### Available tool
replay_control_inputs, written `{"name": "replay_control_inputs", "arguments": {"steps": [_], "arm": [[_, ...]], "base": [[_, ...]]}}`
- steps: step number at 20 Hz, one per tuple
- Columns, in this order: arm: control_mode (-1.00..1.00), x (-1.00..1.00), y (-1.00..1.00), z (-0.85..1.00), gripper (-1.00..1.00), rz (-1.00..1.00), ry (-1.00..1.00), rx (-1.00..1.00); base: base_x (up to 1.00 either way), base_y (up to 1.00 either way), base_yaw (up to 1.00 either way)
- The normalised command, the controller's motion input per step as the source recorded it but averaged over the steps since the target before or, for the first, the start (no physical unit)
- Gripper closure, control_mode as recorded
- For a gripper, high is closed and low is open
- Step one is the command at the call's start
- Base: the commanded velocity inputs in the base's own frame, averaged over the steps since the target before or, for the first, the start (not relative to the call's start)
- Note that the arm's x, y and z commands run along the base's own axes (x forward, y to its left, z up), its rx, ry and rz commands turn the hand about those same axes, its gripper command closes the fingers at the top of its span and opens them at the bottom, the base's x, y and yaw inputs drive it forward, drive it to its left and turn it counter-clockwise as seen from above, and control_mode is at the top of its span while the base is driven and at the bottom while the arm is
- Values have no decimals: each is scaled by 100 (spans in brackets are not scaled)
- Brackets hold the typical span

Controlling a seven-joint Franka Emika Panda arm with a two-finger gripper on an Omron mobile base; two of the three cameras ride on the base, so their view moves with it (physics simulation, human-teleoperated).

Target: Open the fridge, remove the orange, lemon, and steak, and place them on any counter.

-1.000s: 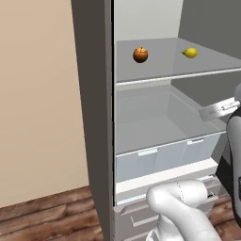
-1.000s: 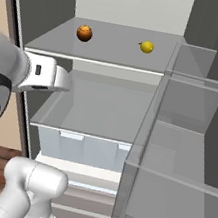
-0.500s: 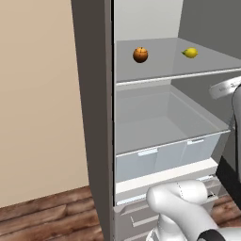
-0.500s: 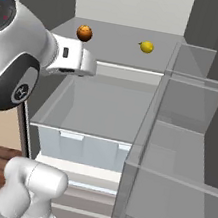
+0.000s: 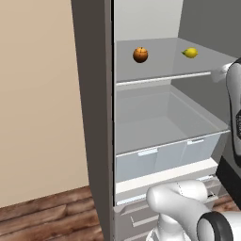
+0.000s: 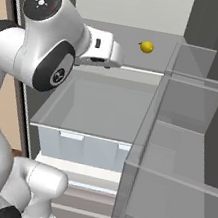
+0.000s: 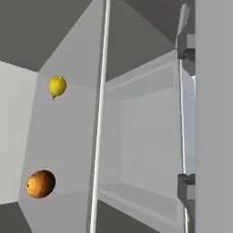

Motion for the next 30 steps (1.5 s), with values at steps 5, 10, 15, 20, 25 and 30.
{"name": "replay_control_inputs", "arguments": {"steps": [5, 10, 15, 20, 25, 30], "arm": [[-100, 58, -24, 0, -100, -6, -10, 0], [-100, 64, -14, 0, -100, -4, -3, 1], [-100, 63, -6, 0, -100, -3, 0, 4], [-100, 46, 0, 0, -100, 0, 1, 4], [-100, 44, 0, -1, -100, -1, 2, 0], [-100, 33, 0, -2, -100, 0, 12, 0]], "base": [[0, 0, 0], [0, 0, 0], [0, 0, 0], [0, 0, 0], [0, 0, 0], [0, 0, 0]]}}
